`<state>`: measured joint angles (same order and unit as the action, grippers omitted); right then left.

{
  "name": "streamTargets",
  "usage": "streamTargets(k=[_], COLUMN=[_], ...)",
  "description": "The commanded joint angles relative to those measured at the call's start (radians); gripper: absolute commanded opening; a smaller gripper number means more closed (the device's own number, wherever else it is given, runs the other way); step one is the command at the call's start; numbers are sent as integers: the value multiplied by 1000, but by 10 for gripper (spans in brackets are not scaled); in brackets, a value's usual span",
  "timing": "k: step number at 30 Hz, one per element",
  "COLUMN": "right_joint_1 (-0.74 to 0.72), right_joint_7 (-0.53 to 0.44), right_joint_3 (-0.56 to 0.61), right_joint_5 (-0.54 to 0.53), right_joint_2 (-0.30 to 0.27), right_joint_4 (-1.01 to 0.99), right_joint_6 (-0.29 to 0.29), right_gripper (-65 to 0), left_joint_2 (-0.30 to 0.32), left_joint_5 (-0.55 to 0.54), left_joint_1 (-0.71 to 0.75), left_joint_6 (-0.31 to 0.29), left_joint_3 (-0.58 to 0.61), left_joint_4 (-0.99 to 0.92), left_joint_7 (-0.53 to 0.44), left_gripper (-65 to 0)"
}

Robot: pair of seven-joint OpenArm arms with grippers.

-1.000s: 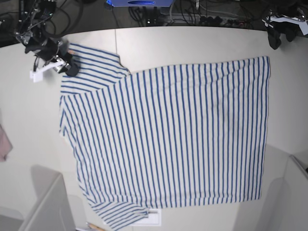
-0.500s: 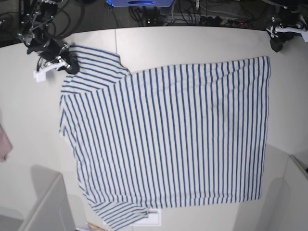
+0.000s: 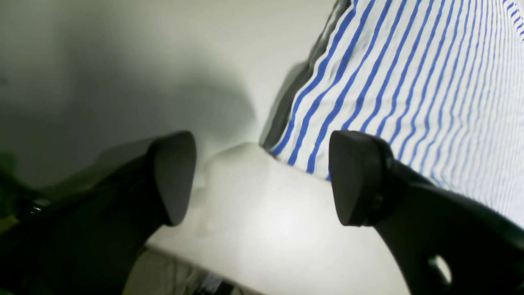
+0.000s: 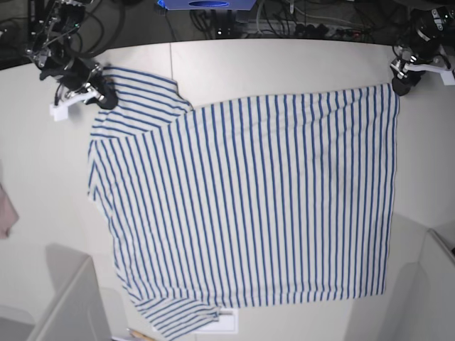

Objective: Fold the T-shirt properly
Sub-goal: 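Lower the left gripper to the other shoulder corner and grasp, then grasp both shoulder corners and pull the shirt toward the robot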

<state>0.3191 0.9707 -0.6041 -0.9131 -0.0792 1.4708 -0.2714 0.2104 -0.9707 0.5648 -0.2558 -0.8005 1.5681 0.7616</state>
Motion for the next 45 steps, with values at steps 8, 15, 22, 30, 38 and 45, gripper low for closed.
streamTargets(k=[8,15,22,30,38,45], right_joint_1=[21,21,21,45,108,163], right_joint_7=[67,66,66,64,75,75], right_joint_3=[0,-1,-1,-50,-90,-87], right_joint_5=[107,107,107,107,107,105], right_joint_2=[-3,-4,-4,11,34,55], right_joint_4=[-8,-8,-8,54,204,278], right_joint_6=[30,30,30,30,30,30], right_gripper=[-650,-650,-650,-650,-650,-650], left_joint_2=[-19,-42,-50,-42,-19,-19], left_joint_5=[-3,-1,0,9,109,172], left_joint_1=[-68,-114,-125,-111,-68,16], left_joint_6=[-12,-15,-15,-12,-12,-12], left_joint_3=[77,82,83,82,76,76], left_joint_4=[-91,-122,-120,-113,-1,107], left_joint_7=[-7,-9,-9,-7,40,40], left_gripper=[-165,-166,-395,-650,-650,-650])
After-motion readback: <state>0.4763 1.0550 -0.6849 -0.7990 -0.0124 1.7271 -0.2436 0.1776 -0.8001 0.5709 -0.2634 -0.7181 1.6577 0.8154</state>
